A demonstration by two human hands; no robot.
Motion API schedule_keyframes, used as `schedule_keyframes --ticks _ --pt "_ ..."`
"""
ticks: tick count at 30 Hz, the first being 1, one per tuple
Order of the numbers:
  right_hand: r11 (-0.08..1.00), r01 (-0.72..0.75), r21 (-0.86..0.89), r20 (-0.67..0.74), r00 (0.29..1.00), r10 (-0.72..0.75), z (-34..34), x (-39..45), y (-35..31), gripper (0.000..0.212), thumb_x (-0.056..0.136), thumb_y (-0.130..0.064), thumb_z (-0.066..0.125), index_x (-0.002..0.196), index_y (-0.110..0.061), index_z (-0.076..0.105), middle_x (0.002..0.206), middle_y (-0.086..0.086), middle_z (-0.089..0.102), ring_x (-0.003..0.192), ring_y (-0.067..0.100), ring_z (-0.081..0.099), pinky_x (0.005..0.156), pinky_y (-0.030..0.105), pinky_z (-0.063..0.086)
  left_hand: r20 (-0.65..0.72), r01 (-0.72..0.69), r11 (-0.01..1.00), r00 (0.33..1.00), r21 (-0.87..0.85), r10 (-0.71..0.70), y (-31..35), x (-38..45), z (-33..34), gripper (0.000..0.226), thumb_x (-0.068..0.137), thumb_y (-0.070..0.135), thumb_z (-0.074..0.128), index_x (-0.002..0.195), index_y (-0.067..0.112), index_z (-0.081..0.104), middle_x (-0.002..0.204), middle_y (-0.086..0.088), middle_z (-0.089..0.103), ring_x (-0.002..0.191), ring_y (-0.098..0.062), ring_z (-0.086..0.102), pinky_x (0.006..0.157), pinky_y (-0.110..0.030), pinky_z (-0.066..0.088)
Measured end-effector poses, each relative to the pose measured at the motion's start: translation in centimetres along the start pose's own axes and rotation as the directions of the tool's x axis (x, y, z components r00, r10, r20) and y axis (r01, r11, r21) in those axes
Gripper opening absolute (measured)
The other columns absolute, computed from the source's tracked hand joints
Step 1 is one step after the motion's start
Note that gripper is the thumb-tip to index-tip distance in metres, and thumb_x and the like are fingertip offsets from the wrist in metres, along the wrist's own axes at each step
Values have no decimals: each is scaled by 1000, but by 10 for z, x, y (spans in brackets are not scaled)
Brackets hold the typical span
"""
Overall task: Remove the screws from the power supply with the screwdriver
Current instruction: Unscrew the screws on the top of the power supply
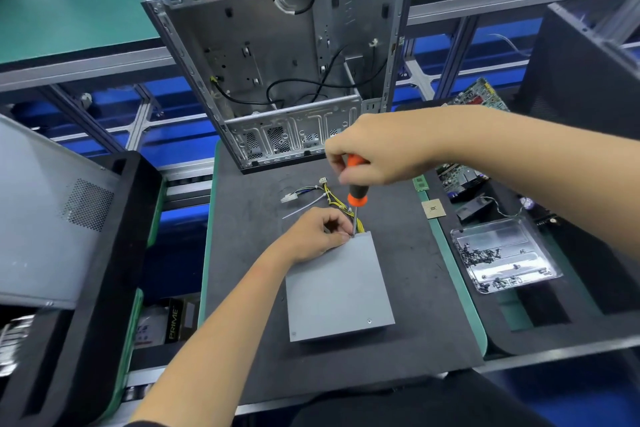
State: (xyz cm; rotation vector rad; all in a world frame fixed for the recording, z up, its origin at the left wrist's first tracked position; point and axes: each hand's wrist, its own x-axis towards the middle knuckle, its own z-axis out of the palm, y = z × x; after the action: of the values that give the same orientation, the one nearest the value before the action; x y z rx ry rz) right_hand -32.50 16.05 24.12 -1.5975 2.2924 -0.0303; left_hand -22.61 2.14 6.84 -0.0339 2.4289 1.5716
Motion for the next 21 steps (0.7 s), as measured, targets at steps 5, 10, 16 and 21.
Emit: schedule_keyframes --ticks 5,10,16,21 --pt "992 56 112 31 998 -60 -2 -6 -3 19 76 -11 63 89 -22 54 78 -19 56 71 -6 49 62 20 39 6 8 1000 1000 -10 -8 -1 0 0 21 85 -2 64 78 18 63 78 4 61 60 1 48 59 -13 42" --pt "968 -129 -217 -52 991 121 6 -2 -4 35 99 -48 33 87 -17 46 70 -2 45 62 16 46 53 34 34 20 14 1000 1000 -21 -14 -1 1 -1 24 86 -2 62 77 21 62 78 5 61 62 4 49 61 -12 42" --pt "997 73 34 39 996 -74 -7 -8 -4 23 76 -6 58 90 -23 52 81 -16 51 72 3 47 58 21 35 27 25 1000 999 0 -25 -1 2 -2 25 86 -1 63 77 22 61 77 8 61 62 3 49 62 -12 42" --pt "995 -25 -101 -20 1000 23 4 -5 -8 13 86 -31 55 88 -18 50 75 -5 56 69 13 49 60 32 42 24 -6 996 1000 91 3 2 1 2 15 87 -2 58 82 12 62 80 6 57 63 2 48 63 -10 39"
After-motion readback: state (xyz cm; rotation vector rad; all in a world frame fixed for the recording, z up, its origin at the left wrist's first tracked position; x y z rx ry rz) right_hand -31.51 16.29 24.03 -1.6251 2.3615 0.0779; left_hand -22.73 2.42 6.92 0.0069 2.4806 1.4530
